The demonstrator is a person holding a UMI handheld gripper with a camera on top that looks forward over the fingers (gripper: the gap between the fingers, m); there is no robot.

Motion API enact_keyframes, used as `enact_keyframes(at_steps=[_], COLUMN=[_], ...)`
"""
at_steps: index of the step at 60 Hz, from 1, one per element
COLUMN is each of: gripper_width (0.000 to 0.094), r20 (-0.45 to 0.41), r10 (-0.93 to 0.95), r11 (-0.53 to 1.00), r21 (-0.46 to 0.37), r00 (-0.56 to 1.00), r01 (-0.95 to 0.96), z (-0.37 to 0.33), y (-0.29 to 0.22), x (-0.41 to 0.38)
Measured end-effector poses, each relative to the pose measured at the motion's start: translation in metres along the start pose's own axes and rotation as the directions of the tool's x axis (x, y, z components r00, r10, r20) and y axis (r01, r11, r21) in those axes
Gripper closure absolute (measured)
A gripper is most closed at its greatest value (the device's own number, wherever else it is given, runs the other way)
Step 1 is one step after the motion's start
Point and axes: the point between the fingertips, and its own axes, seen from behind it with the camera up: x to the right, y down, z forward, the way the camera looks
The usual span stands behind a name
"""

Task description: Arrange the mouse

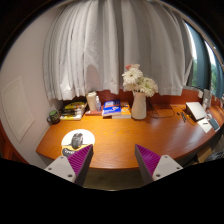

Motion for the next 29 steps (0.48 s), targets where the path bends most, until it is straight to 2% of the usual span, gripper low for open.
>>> enact_keyframes(at_steps=[29], gripper_width=[0.0106], r20=[0.013], r10=[-0.009], r11=[1.0], r21=[-0.002], r00=[1.0], r01=[0.009], z=[-0.006], y=[0.01], x=[-0.006])
